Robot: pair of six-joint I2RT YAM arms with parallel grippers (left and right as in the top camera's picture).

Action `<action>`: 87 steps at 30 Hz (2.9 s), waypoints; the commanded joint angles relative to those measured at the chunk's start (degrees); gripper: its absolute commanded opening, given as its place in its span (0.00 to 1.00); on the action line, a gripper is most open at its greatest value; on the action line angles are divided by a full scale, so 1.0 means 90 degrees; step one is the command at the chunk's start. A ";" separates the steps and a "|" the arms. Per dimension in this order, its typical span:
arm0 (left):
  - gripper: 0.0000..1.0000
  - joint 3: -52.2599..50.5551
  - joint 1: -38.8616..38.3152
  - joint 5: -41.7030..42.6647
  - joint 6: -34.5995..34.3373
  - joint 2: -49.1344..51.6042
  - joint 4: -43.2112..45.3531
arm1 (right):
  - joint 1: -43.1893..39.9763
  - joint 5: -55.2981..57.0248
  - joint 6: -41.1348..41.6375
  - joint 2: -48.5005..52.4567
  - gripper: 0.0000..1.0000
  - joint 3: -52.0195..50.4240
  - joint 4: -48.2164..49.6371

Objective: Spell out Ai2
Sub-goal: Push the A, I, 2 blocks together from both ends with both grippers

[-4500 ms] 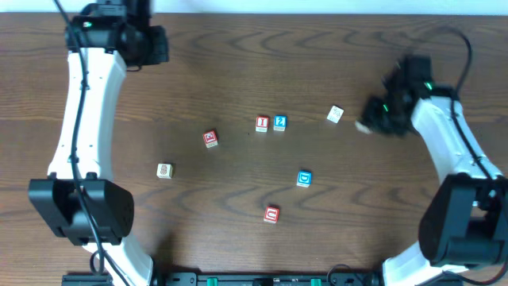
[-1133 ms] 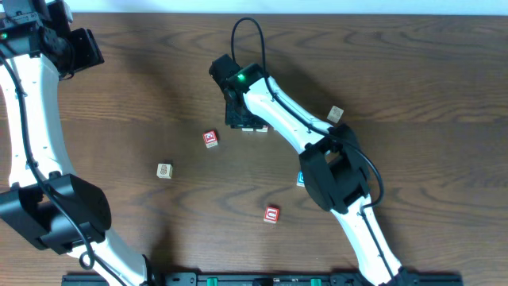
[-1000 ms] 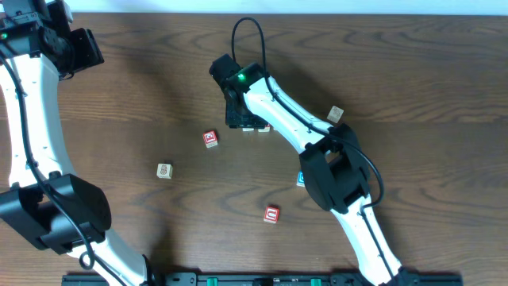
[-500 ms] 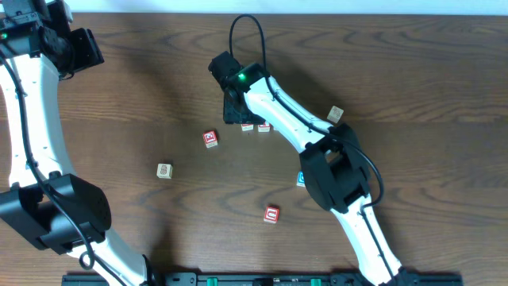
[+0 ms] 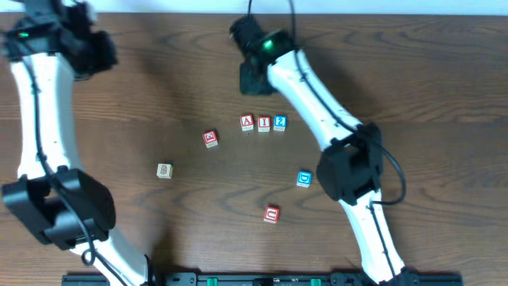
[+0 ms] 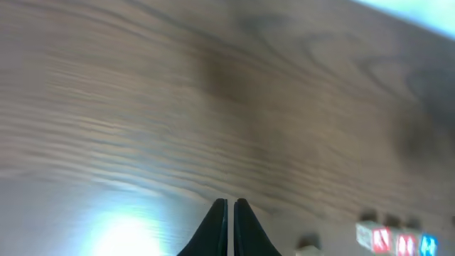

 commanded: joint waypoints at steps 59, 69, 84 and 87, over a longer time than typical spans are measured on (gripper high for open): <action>0.06 -0.3276 -0.2701 0.1690 -0.0833 0.0855 0.2871 | -0.2509 -0.5168 -0.2849 -0.1086 0.01 -0.4636 0.1858; 0.06 -0.3274 -0.2778 0.1729 -0.1035 0.1100 0.3002 | -0.2380 -0.5173 -0.2494 -0.1081 0.01 -0.5017 0.2239; 0.06 -0.3274 -0.2875 0.1775 -0.1202 0.1115 0.3104 | -0.2169 -0.4750 -0.2203 -0.1069 0.01 -0.5017 0.2625; 0.06 -0.3274 -0.2953 0.1773 -0.1200 0.1115 0.3121 | -0.2132 -0.4721 -0.2130 -0.1066 0.01 -0.5017 0.2686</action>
